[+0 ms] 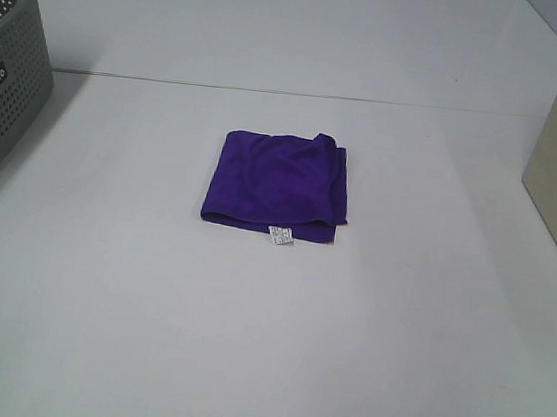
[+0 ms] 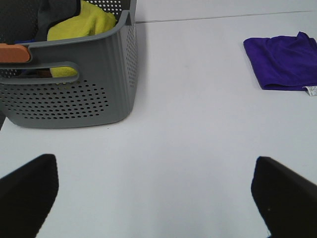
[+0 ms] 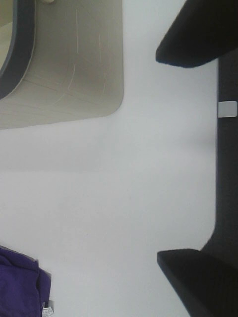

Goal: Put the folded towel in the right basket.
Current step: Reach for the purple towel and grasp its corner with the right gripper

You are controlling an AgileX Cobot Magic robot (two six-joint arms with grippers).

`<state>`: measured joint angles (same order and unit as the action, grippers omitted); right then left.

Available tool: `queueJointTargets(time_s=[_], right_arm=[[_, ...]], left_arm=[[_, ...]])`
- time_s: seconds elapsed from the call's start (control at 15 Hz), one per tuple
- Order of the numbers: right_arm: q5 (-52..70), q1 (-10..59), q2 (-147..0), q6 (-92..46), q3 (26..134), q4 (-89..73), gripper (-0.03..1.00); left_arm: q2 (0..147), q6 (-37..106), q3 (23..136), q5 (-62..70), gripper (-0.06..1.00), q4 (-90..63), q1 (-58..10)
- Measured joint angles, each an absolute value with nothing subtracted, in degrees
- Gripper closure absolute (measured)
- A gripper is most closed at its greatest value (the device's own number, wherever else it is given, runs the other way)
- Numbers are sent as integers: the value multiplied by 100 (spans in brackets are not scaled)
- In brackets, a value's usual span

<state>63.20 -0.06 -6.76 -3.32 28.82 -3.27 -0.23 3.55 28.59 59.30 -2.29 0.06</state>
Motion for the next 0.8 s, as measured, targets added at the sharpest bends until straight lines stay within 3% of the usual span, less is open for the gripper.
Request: queueJointTargets(time_s=[0.33,0.6,0.8], right_arm=[[6835,-6,-4297,-195,5323,-561,1],[6904,11,-6033,-195,6572,-1243,1],[6119,894,-8010,-201,7196,-1845,2]], left_arm=[[-23,355,2859,5930,-5,-229,6],[-23,355,2859,5930,-5,-229,6],[-23,355,2859,5930,-5,-258,6]])
